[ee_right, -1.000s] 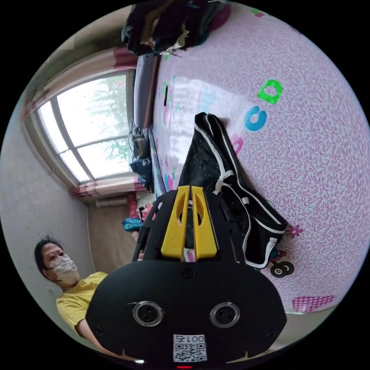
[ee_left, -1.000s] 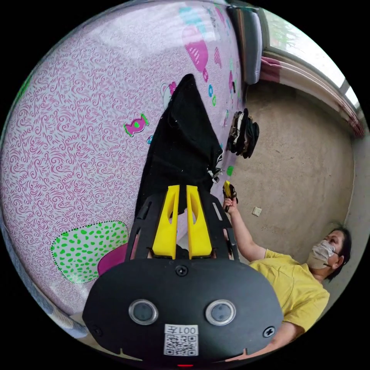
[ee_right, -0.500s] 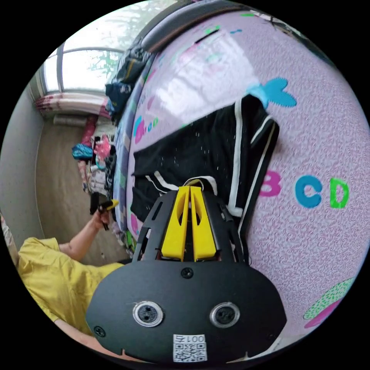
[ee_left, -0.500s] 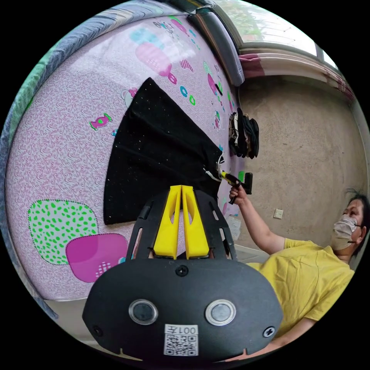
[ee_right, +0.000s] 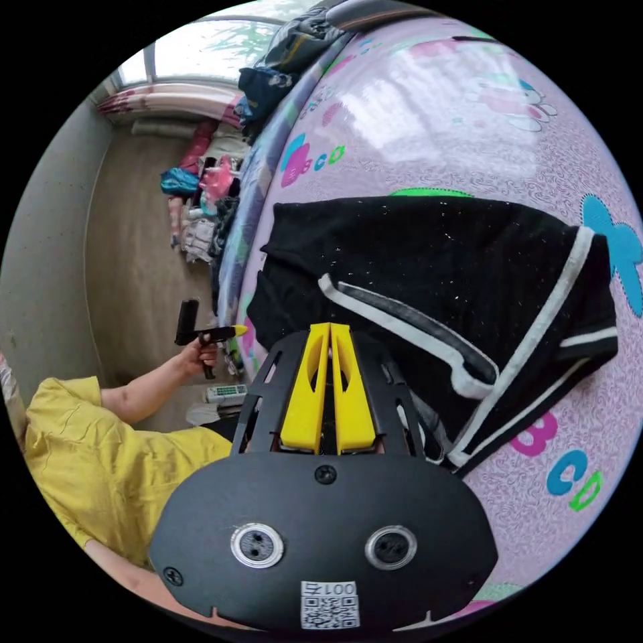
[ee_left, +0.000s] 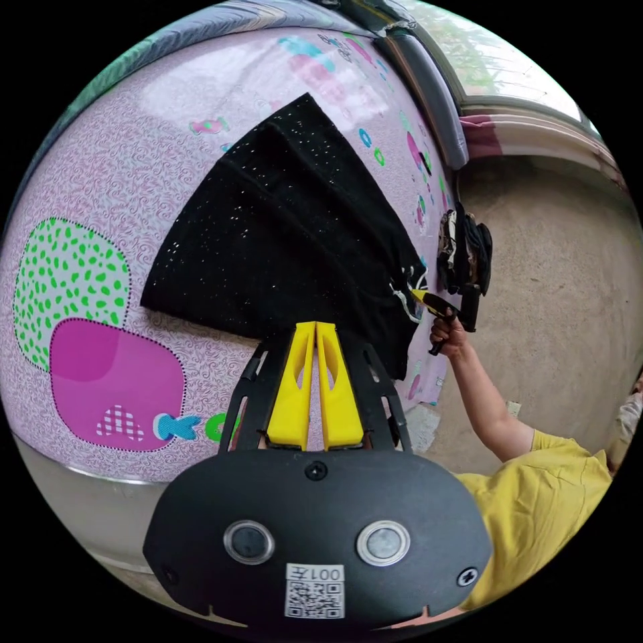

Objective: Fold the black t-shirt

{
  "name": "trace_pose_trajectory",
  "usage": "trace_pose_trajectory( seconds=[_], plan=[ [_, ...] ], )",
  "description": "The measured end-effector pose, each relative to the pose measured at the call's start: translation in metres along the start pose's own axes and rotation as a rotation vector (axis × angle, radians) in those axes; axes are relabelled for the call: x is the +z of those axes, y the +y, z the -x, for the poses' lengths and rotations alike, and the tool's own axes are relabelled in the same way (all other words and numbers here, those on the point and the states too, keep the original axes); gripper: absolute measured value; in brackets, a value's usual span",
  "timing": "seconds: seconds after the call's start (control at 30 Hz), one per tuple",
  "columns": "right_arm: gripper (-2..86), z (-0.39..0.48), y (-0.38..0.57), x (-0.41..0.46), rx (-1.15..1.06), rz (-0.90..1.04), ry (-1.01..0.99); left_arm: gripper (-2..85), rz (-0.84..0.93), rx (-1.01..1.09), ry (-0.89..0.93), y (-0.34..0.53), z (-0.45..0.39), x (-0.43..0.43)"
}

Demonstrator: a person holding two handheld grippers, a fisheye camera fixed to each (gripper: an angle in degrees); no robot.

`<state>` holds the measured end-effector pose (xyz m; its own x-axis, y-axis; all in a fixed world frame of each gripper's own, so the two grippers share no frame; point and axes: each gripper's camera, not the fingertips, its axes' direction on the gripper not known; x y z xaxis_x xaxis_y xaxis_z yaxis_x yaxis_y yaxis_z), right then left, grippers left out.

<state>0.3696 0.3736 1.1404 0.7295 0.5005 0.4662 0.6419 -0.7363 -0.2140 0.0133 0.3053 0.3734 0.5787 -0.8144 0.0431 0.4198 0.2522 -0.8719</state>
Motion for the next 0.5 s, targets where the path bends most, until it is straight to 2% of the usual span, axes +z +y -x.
trace_pose_trajectory(
  seconds=[0.07, 0.13, 0.3, 0.43, 0.5],
  plan=[
    [0.3, -0.003, -0.010, 0.007, 0.068, 0.056, 0.071, -1.3, 0.011, -0.054, -0.049, 0.002, 0.014, 0.003],
    [0.3, 0.003, -0.015, 0.005, 0.073, 0.055, 0.022, -1.3, 0.003, -0.065, -0.118, 0.004, 0.019, -0.001],
    [0.5, 0.057, -0.048, -0.020, -0.151, -0.030, -0.113, -1.5, -0.042, -0.030, -0.172, 0.020, 0.031, -0.020],
    [1.0, 0.102, -0.107, -0.013, -0.310, 0.062, -0.105, -1.4, -0.143, -0.178, -0.019, 0.030, 0.075, -0.038],
    [1.5, 0.134, -0.149, 0.007, -0.429, 0.170, -0.033, -0.8, -0.187, -0.218, 0.070, 0.032, 0.093, -0.044]
  ],
)
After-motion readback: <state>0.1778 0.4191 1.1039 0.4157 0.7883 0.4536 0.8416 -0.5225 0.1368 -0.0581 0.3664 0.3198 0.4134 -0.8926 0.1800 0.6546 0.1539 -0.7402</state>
